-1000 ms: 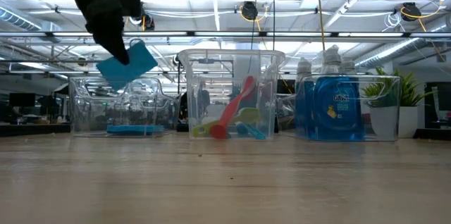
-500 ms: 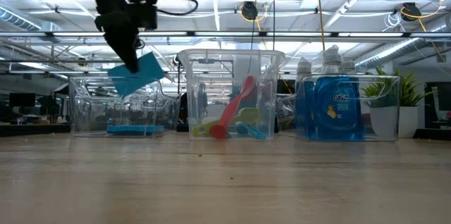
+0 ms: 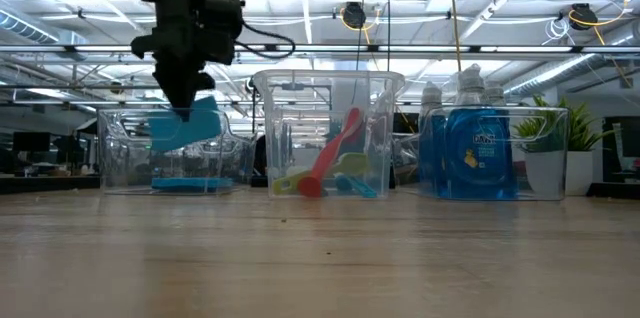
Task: Pick & Place Kitchen Sink Supplies
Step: Put the blue sponge into the left transparent bin
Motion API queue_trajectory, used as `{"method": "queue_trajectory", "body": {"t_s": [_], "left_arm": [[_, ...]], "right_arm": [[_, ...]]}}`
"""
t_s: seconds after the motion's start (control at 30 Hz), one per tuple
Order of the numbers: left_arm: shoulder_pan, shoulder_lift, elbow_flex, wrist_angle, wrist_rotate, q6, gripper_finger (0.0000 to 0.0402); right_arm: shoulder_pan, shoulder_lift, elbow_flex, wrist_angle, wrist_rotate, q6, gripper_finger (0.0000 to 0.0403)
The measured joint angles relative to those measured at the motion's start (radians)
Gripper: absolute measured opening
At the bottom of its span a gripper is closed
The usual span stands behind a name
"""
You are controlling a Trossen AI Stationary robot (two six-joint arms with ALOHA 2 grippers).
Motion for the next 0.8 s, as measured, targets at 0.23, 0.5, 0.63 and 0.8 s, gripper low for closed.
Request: {"method": "queue_trajectory", "body": {"t_s": [0.23, 0.5, 0.63, 0.8], "left_arm": [[0.037, 0.076, 0.0, -0.033, -0.005, 0.093, 0.0006], [0.093, 0.143, 0.001, -0.025, -0.007, 0.212, 0.0006], [0.119, 0.156, 0.0, -0.006, -0.007, 0.246, 0.0006], [0.14, 0.157, 0.0, 0.011, -0.006, 0.277, 0.0006]], "right_arm": [[0.0, 0.0, 0.0, 0.0, 0.0, 0.0, 0.0163], [0.0, 0.0, 0.0, 0.0, 0.0, 0.02, 0.0166], [0.0, 0.0, 0.0, 0.0, 0.0, 0.023, 0.0164], [0.0, 0.0, 0.0, 0.0, 0.0, 0.023, 0.0164]]}}
